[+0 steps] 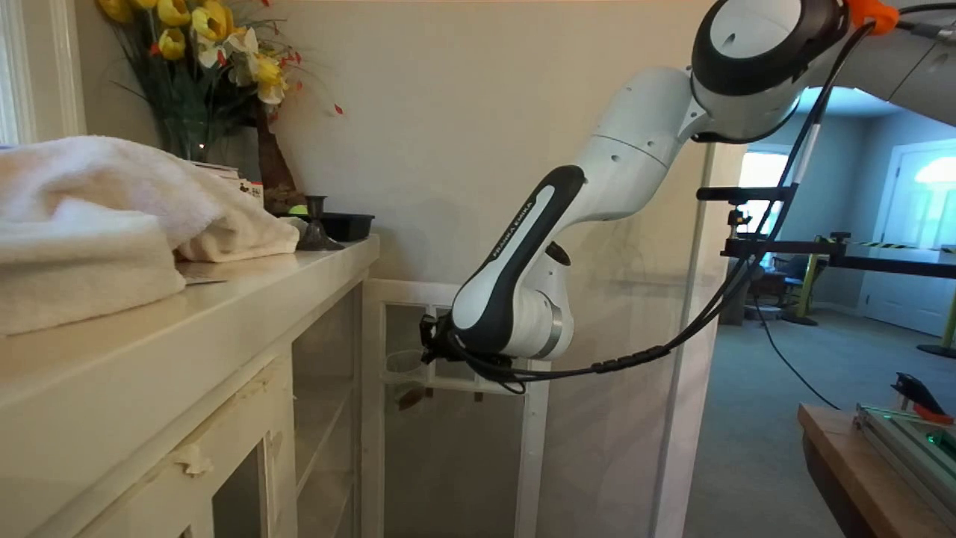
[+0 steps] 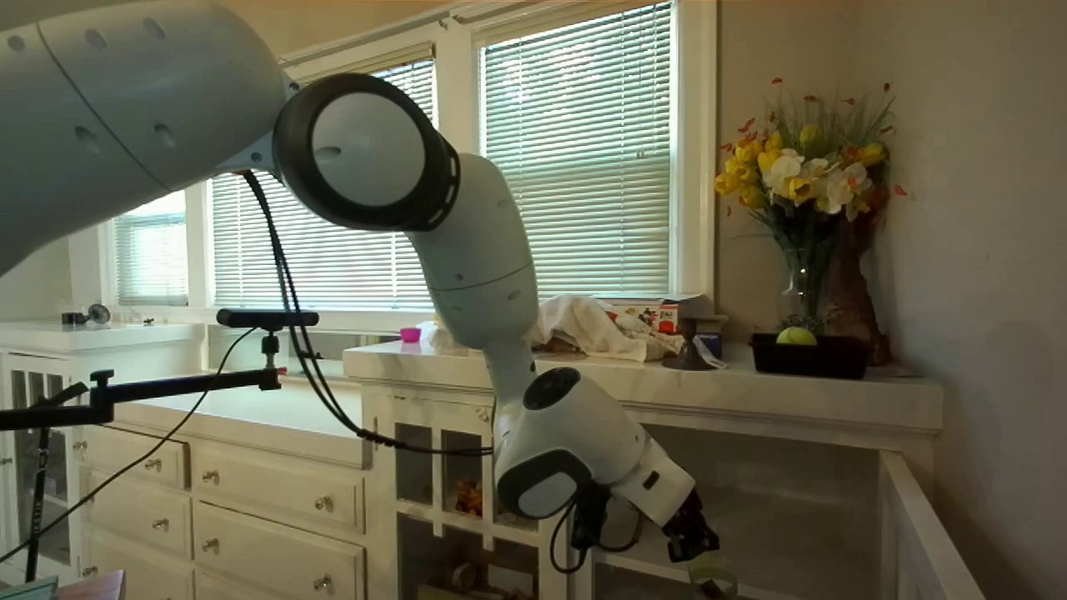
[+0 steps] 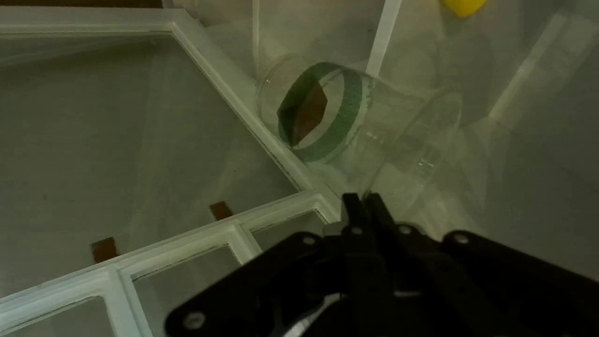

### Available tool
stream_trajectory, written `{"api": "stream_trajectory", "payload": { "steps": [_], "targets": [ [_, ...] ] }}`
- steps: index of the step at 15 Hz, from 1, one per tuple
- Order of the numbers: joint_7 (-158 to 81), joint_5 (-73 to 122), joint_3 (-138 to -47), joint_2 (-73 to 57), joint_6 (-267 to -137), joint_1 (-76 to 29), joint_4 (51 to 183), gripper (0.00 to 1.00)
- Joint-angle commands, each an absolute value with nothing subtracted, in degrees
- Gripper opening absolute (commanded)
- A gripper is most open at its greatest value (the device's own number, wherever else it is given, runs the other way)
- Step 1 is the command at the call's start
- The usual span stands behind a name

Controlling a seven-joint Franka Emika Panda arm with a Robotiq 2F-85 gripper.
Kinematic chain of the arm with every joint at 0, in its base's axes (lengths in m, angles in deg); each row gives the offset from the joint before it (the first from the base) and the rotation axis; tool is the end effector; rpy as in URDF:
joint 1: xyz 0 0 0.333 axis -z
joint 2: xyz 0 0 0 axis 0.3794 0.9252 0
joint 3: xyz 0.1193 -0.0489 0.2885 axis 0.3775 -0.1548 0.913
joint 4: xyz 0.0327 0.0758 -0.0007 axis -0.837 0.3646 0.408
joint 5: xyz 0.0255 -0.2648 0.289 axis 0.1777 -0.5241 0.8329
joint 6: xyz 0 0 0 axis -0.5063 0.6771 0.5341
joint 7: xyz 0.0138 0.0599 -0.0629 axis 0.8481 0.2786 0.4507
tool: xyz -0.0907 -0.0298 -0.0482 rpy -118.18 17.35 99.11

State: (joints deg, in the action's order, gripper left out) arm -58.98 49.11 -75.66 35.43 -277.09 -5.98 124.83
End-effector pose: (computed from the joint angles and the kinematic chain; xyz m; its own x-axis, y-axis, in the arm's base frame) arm 0.6486 -0.1087 0.0887 0.2384 -0.8484 0.4726 -0.6523 -0.5004 -0.5693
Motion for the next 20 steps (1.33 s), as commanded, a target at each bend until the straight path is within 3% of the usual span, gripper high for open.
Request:
{"api": "stream_trajectory", "payload": {
  "steps": [1, 11, 20],
  "targets": [
    [-62.5, 40.9, -71.9, 40.9, -283.3, -3.4, 121.3, 0.01],
    [-67.1, 23.8, -65.9, 52.4, -283.9, 0.4, 108.8, 0.01],
    [-67.0, 9.7, -57.0, 61.1, -271.8, 2.1, 96.8, 0.01]
  ]
}}
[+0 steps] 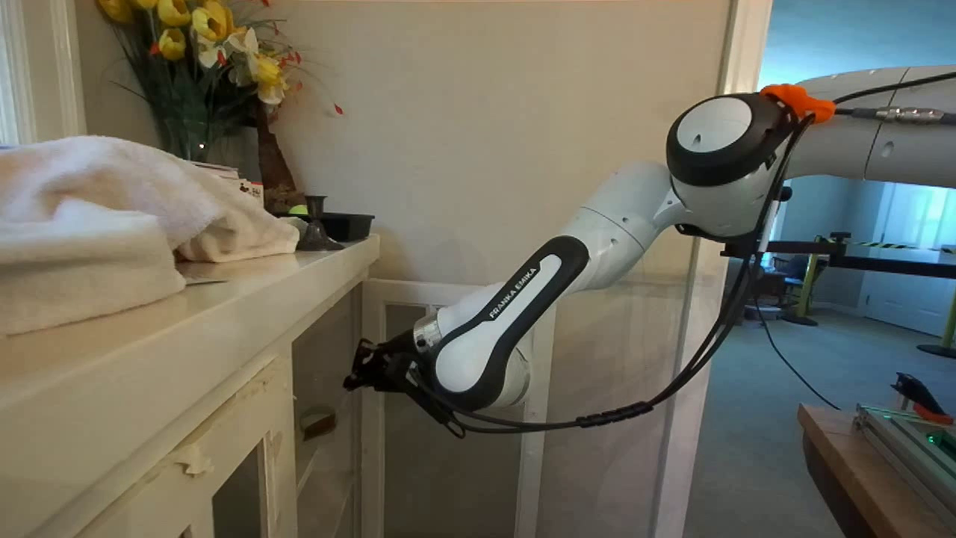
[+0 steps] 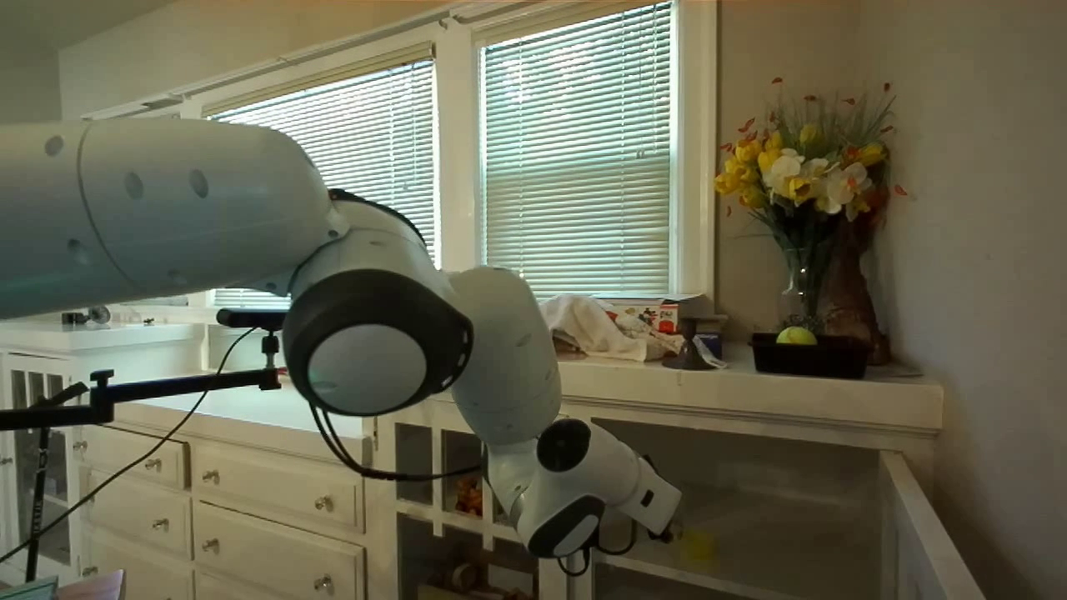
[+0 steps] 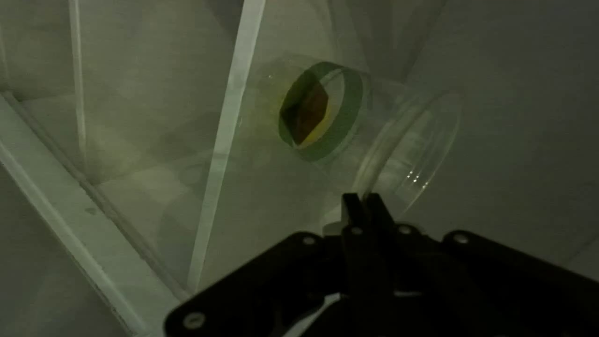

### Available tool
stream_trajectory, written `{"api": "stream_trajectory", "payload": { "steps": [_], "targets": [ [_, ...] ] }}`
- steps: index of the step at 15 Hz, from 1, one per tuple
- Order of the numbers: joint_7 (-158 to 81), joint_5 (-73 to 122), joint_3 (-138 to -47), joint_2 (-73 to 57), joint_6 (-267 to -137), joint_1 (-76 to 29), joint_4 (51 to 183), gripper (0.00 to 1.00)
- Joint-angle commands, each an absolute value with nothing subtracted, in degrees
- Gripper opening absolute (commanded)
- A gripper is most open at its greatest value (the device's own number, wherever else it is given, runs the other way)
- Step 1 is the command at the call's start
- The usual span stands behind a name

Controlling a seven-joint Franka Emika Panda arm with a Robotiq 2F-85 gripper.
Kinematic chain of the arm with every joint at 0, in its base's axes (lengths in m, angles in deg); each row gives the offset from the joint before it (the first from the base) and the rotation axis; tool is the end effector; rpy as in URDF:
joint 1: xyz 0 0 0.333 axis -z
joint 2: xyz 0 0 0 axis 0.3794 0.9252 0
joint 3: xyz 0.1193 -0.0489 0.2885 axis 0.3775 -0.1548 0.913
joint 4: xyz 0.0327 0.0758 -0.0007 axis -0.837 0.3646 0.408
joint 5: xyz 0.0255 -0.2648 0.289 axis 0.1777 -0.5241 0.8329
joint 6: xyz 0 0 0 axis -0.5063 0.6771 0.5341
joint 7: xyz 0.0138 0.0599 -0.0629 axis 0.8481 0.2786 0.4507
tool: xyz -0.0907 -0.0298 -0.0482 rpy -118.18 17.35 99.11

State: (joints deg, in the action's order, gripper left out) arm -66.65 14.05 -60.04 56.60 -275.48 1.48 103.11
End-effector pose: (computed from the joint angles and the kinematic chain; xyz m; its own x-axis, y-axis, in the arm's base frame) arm 0.7081 -0.0365 0.0390 0.3980 -0.8105 0.4298 -0.3605 -0.5690 -0.7391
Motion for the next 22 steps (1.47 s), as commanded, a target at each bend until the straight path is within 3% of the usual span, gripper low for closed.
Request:
{"api": "stream_trajectory", "payload": {
  "steps": [1, 5, 22],
  "targets": [
    [-66.6, 9.6, -56.8, 61.8, -270.2, 1.8, 95.4, 0.01],
    [-65.0, 9.7, -56.5, 64.3, -264.8, 0.4, 89.9, 0.01],
    [-65.6, 12.1, -59.3, 61.6, -260.2, -2.5, 90.5, 0.01]
  ]
}}
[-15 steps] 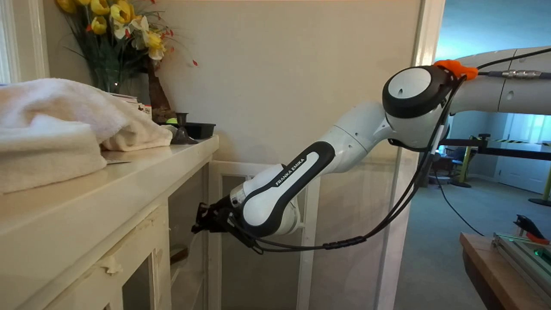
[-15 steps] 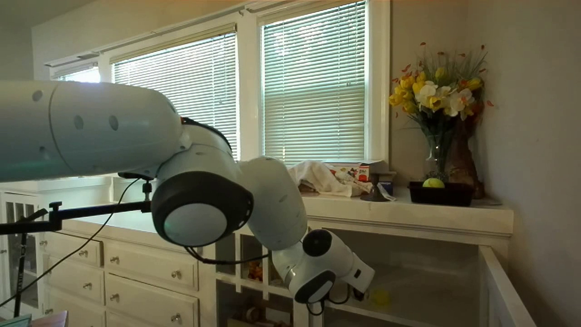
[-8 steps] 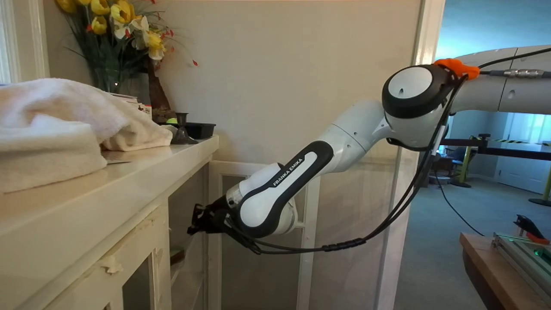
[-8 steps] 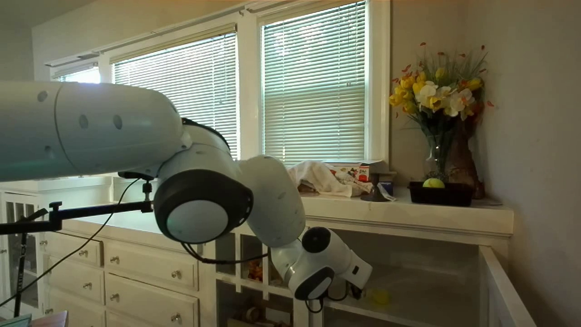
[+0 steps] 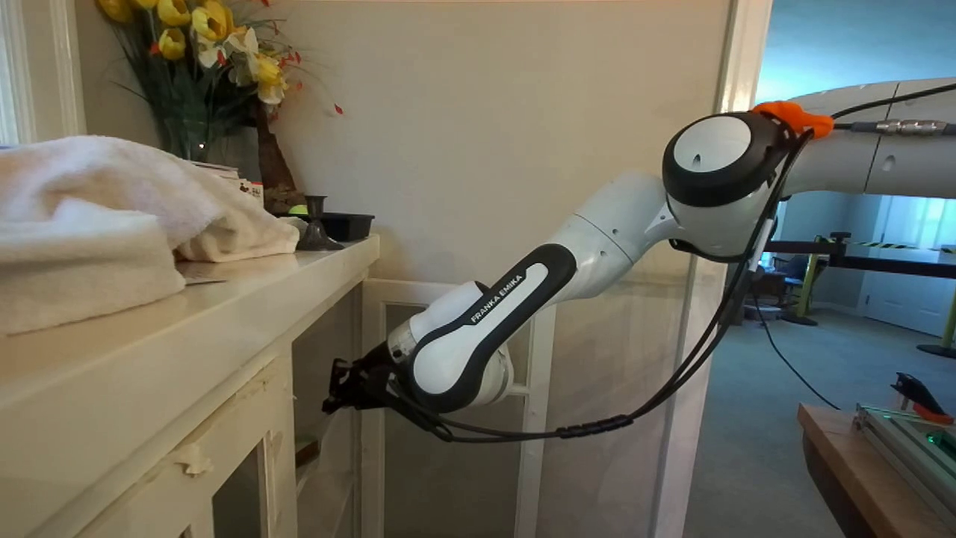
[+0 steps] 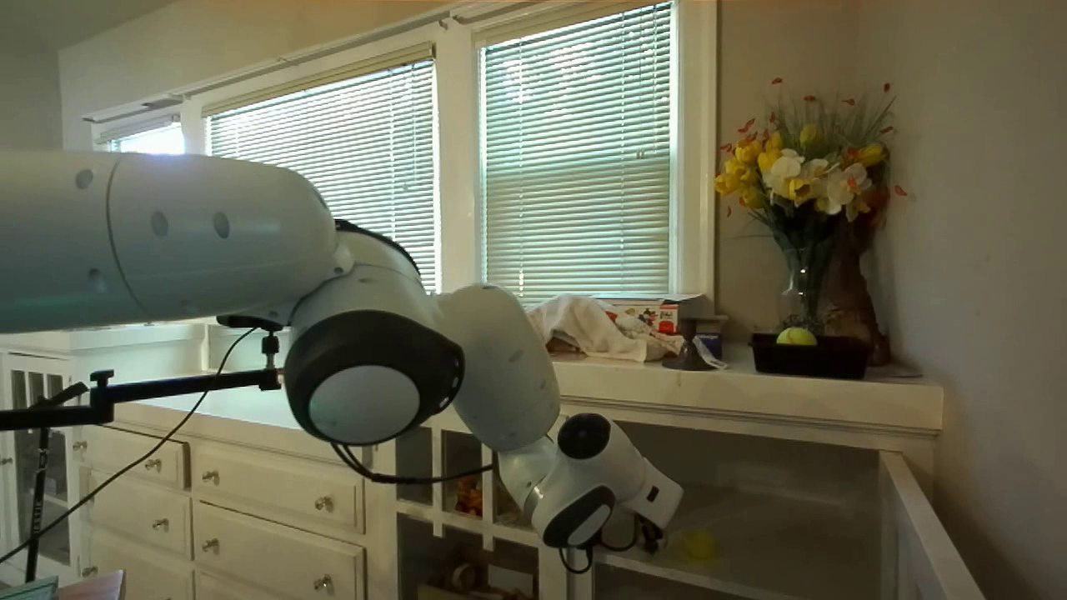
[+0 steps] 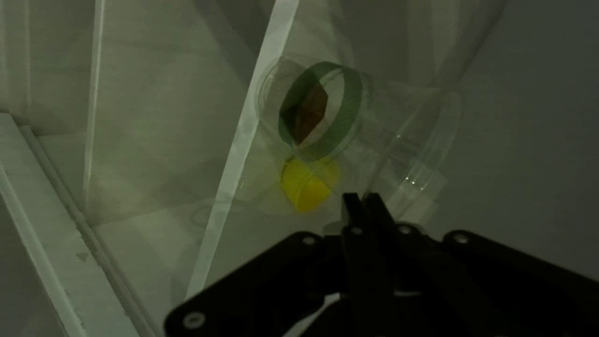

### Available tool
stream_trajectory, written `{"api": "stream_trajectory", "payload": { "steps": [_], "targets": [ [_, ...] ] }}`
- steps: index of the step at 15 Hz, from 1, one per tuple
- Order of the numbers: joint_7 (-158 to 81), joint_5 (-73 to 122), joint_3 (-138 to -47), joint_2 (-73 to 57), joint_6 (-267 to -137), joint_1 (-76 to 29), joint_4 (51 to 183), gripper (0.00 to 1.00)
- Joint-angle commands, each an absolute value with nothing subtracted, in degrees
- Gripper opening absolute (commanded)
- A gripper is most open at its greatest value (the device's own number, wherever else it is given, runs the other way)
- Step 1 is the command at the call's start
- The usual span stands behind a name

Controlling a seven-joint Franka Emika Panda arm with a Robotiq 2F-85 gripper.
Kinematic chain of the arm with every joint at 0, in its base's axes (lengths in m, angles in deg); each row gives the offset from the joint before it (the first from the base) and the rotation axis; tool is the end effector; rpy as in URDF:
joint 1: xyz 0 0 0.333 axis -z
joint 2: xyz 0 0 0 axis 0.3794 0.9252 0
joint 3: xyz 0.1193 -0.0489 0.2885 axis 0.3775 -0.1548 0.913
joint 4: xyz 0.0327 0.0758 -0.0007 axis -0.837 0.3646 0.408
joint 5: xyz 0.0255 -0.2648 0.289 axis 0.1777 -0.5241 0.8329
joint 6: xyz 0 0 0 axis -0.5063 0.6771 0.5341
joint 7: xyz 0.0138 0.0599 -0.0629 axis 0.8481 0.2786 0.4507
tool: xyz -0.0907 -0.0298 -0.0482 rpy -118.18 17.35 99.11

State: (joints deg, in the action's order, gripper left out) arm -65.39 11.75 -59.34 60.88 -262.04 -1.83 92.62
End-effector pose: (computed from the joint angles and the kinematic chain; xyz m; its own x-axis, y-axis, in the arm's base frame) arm 0.7386 -0.0149 0.0225 0.5262 -0.7484 0.4038 -0.3793 -0.6315 -0.6763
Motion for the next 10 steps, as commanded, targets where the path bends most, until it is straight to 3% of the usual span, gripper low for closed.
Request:
{"api": "stream_trajectory", "payload": {
  "steps": [1, 4, 5, 7, 10],
  "targets": [
    [-65.5, 12.1, -59.3, 61.6, -260.1, -2.6, 90.4, 0.01],
    [-65.3, 12.0, -59.0, 61.6, -259.5, -2.7, 90.4, 0.01],
    [-65.3, 12.0, -59.0, 61.6, -259.3, -2.8, 90.4, 0.30],
    [-65.2, 12.1, -59.2, 61.6, -259.1, -3.2, 90.2, 0.37],
    [-65.1, 12.0, -59.2, 61.6, -258.9, -3.4, 89.9, 0.58]
  ]
}}
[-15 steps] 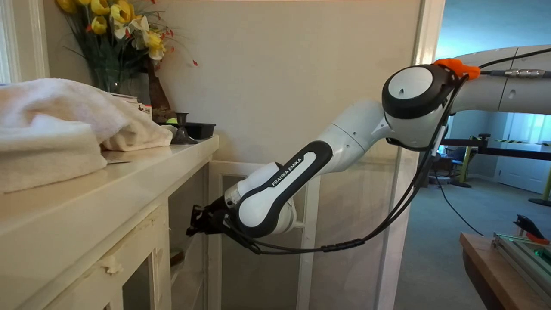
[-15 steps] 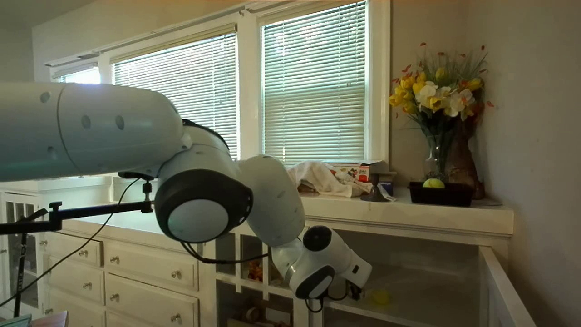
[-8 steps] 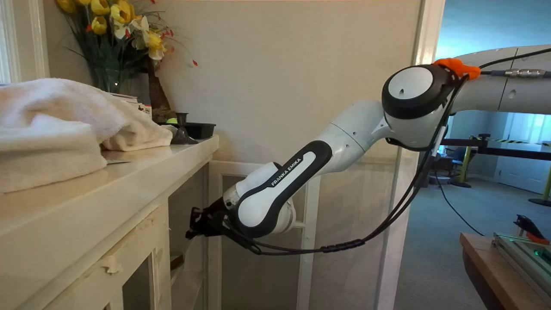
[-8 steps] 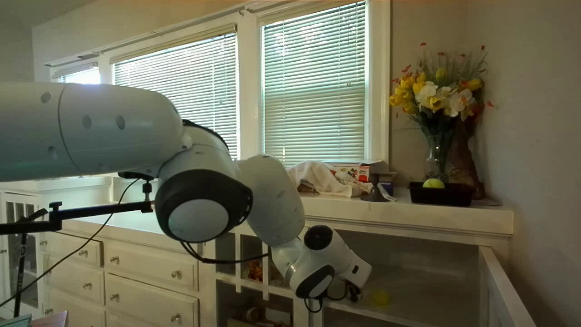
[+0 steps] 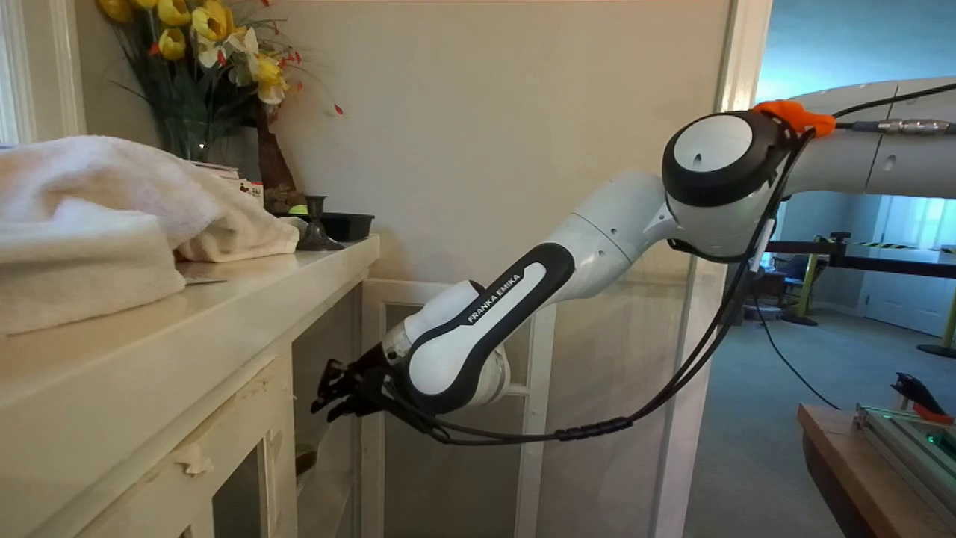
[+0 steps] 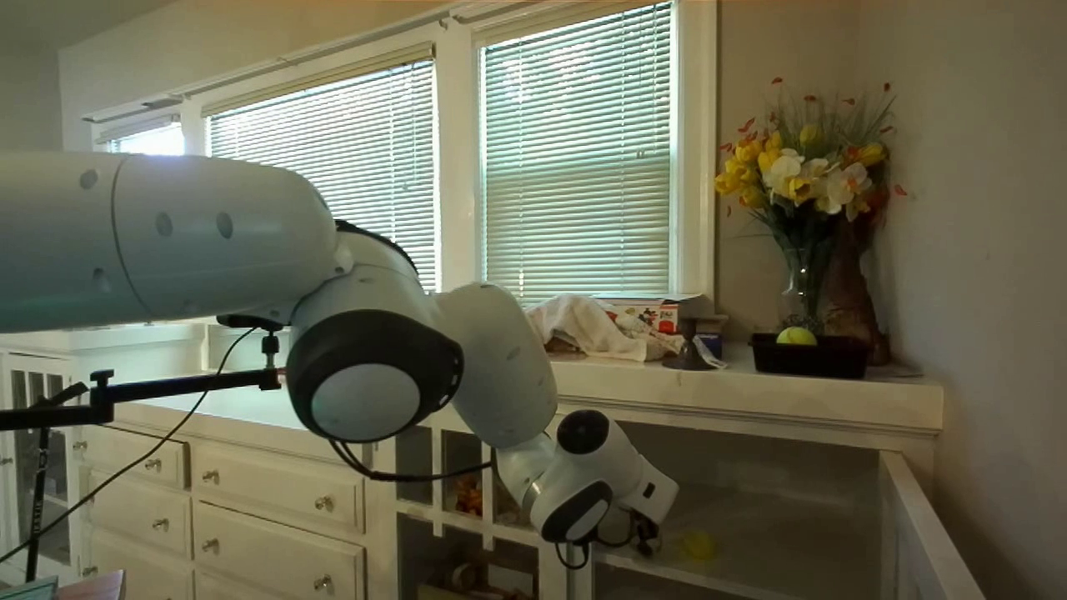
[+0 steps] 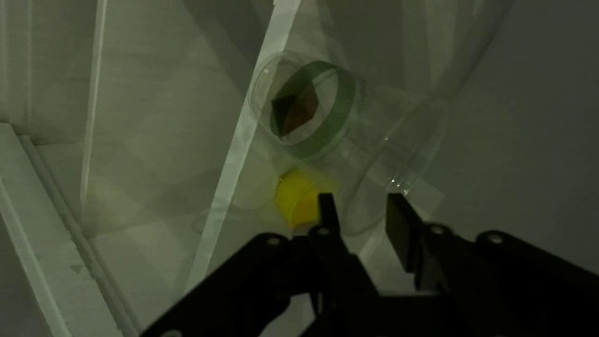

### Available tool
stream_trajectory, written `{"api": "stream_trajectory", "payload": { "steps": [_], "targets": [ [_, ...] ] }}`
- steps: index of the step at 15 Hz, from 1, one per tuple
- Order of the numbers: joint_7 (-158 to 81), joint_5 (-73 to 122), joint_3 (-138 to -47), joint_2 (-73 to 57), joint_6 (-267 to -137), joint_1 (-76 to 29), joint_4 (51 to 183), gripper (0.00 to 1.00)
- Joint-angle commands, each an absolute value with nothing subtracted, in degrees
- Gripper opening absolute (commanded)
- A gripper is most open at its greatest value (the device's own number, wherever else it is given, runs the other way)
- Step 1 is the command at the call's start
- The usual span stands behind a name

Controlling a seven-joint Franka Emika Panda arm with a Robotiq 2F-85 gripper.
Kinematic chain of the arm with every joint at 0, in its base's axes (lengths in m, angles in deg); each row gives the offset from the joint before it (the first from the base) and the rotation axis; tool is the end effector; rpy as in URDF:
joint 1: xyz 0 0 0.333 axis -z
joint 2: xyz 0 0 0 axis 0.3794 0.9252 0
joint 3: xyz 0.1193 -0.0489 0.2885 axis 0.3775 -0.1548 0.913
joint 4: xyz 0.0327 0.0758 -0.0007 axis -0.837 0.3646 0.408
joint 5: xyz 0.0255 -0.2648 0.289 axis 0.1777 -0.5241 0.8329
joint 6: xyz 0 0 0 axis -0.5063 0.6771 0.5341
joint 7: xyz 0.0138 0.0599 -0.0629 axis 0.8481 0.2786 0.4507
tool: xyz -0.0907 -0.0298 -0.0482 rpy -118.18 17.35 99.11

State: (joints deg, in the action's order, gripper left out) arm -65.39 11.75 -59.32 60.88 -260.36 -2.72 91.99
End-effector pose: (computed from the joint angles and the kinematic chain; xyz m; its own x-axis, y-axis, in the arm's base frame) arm 0.7414 -0.0049 0.0226 0.5488 -0.7367 0.3950 -0.3782 -0.6403 -0.6686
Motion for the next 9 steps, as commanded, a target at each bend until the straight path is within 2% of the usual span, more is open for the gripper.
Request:
{"api": "stream_trajectory", "payload": {
  "steps": [1, 5, 7, 9],
  "targets": [
    [-65.0, 12.0, -59.2, 61.6, -258.9, -3.4, 89.8, 0.66],
    [-65.3, 12.6, -60.2, 61.6, -259.0, -4.0, 89.4, 0.94],
    [-65.4, 13.0, -61.4, 61.6, -259.7, -4.7, 89.0, 1.00],
    [-64.5, 11.4, -60.5, 61.6, -261.1, -4.0, 89.5, 1.00]
  ]
}}
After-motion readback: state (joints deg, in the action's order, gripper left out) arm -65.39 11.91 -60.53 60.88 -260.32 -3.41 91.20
